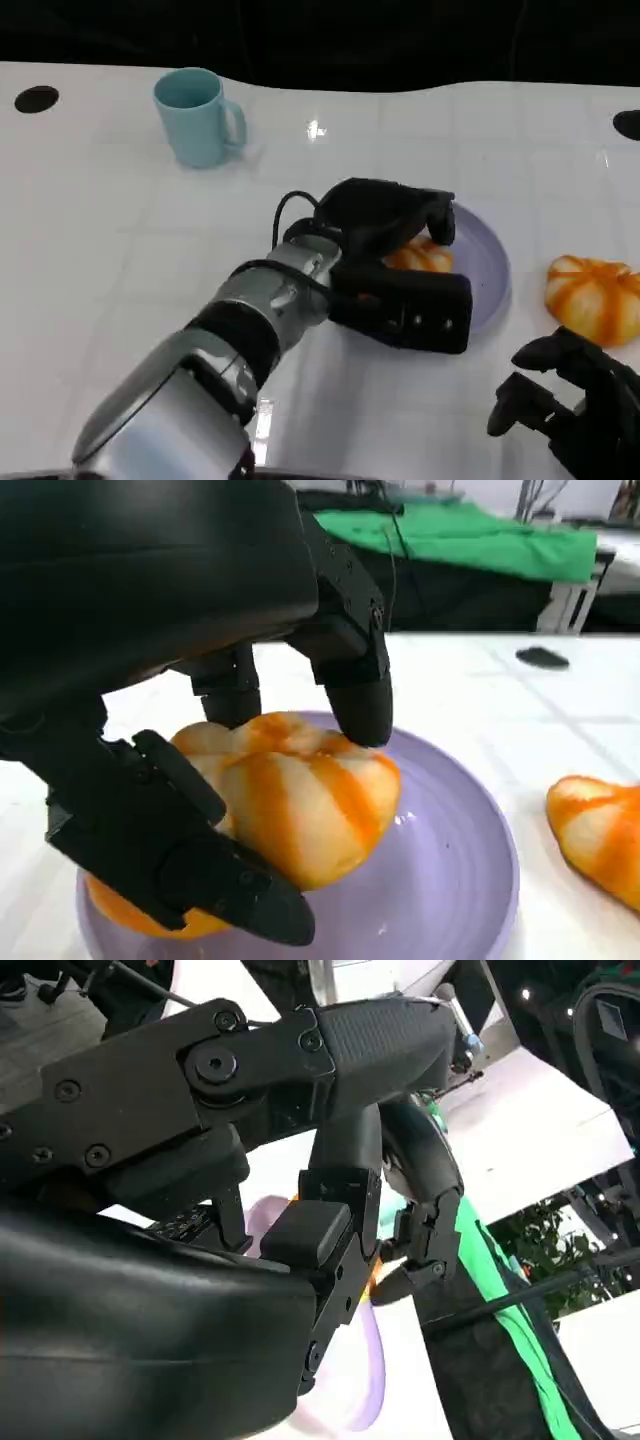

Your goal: Grasp the bread from the table and place it into the plate.

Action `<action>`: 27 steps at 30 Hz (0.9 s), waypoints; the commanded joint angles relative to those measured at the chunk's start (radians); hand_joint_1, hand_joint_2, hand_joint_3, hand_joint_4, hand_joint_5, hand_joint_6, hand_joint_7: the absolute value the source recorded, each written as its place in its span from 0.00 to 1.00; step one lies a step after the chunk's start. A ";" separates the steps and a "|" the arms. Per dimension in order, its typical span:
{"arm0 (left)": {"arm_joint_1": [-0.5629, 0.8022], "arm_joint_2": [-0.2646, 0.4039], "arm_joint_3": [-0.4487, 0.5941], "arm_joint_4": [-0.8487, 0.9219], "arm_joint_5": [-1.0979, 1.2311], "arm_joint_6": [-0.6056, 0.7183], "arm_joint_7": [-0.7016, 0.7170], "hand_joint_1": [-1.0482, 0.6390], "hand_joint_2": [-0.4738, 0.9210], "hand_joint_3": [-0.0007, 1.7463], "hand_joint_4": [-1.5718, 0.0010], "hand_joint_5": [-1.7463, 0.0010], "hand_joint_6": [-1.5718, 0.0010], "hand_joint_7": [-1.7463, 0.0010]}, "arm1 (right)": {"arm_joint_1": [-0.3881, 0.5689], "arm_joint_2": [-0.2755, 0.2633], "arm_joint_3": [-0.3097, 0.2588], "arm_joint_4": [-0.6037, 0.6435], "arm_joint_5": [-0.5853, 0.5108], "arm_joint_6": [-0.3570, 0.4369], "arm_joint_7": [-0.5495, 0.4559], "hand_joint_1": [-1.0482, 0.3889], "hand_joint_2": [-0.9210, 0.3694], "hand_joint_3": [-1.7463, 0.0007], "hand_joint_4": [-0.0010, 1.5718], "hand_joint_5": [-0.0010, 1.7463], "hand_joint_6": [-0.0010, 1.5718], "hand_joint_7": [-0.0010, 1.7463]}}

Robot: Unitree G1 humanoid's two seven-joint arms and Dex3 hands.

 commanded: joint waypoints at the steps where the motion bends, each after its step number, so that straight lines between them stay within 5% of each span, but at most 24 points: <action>1: -0.045 0.015 -0.026 0.003 0.016 0.033 -0.092 0.18 1.00 0.25 0.94 0.76 0.87 0.93 | 0.004 -0.014 -0.007 -0.001 0.000 -0.008 0.003 0.37 0.00 0.86 0.47 0.85 0.52 0.54; 6: -0.058 0.023 -0.044 -0.004 0.024 0.061 -0.161 0.02 1.00 0.39 1.00 0.99 0.97 0.99 | 0.004 -0.013 -0.009 -0.005 0.009 0.003 0.000 0.37 0.00 0.87 0.47 0.85 0.52 0.54; 15: -0.049 0.071 -0.009 -0.029 -0.024 0.006 -0.244 0.00 1.00 0.44 1.00 1.00 0.99 1.00 | 0.003 -0.011 -0.008 -0.007 0.002 -0.003 -0.008 0.37 0.00 0.87 0.47 0.86 0.52 0.55; 27: 0.087 0.230 0.229 -0.178 -0.357 -0.195 -0.566 0.01 1.00 0.39 0.97 0.98 0.97 0.99 | 0.003 -0.015 -0.010 -0.003 0.007 0.004 -0.003 0.37 0.00 0.87 0.47 0.86 0.53 0.55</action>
